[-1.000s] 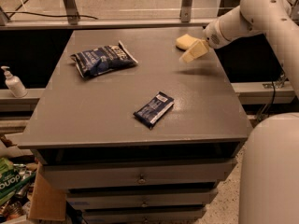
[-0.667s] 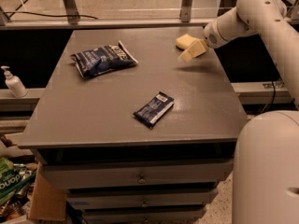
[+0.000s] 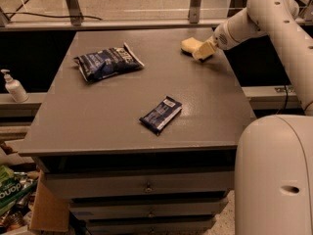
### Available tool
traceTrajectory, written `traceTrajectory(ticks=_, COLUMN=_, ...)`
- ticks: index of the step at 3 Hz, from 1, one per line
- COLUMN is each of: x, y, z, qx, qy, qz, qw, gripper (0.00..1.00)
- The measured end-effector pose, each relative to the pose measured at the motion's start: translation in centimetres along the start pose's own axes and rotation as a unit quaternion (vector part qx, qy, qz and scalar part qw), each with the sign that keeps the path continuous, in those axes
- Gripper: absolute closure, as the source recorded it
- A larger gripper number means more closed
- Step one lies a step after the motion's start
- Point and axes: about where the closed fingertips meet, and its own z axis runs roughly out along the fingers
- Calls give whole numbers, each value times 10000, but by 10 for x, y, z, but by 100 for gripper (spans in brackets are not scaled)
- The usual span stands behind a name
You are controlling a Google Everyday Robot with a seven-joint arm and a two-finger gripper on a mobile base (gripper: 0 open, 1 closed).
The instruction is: Move sponge near rxbar blueberry
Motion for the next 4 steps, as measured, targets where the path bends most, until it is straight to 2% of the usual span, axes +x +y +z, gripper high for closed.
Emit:
traceTrajectory(ticks=2, x=3, y=-6, z=-13, qx=0, qy=-67, qz=165, qw=9998, gripper=88)
traceTrajectory(ticks=3, x=-6, y=8, z=-38, qx=-150, qy=-293, qz=122, qw=9994, gripper=100)
traceTrajectory(ticks=4, x=-15, y=43, z=-69, qx=-397, qy=-471, qz=-194, qw=9979, gripper=100)
